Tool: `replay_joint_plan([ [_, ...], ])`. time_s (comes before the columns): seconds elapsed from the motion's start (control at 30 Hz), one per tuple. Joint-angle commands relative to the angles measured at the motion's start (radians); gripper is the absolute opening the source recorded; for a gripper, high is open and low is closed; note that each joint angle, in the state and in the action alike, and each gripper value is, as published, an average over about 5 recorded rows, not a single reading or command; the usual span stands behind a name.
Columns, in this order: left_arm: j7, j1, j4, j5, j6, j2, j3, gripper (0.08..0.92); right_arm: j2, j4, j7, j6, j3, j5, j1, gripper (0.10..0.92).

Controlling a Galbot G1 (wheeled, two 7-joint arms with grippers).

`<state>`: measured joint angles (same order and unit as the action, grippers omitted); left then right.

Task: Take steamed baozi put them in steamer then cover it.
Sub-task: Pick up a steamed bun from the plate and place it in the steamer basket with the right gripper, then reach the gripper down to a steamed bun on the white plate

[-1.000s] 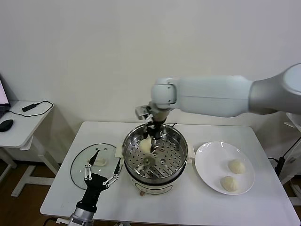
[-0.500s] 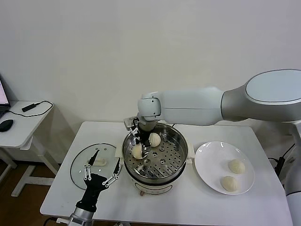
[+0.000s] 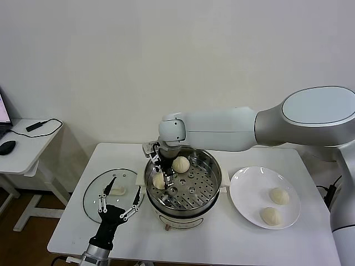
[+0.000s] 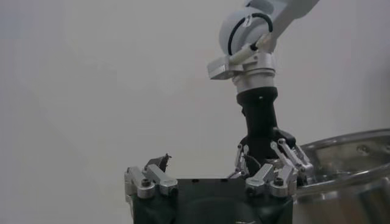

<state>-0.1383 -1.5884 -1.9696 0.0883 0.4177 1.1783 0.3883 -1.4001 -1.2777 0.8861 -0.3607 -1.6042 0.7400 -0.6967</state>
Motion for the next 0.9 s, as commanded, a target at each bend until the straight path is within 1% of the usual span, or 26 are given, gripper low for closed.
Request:
replay_joint_plan([
  [0.03, 0.0, -0.002, -0.004, 0.001, -0.003, 0.003, 0.001, 0.823, 0.202, -0.1, 0.128, 0.025, 0.082, -0.117, -0.064, 0.822],
  [0.17, 0.001, -0.006, -0.005, 0.003, -0.003, 0.003, 0.004, 0.823, 0.395, -0.166, 0.249, 0.077, 0.13, -0.206, -0.131, 0.823],
  [0.27, 0.001, -0.005, -0.003, 0.006, -0.003, 0.002, 0.003, 0.823, 0.536, -0.205, 0.317, 0.123, 0.131, -0.234, -0.177, 0.823],
  [0.47, 0.001, -0.002, -0.004, 0.017, -0.007, 0.004, -0.006, 0.823, 0.769, -0.199, 0.405, 0.249, 0.119, -0.381, -0.152, 0.823],
  [0.7, 0.001, -0.005, -0.005, 0.03, -0.01, 0.01, -0.012, 0.823, 0.922, -0.164, 0.414, 0.306, 0.114, -0.495, -0.012, 0.823],
  [0.9, -0.001, -0.004, -0.005, 0.035, -0.012, 0.012, -0.015, 0.823, 0.983, -0.135, 0.373, 0.328, 0.203, -0.572, 0.22, 0.823],
])
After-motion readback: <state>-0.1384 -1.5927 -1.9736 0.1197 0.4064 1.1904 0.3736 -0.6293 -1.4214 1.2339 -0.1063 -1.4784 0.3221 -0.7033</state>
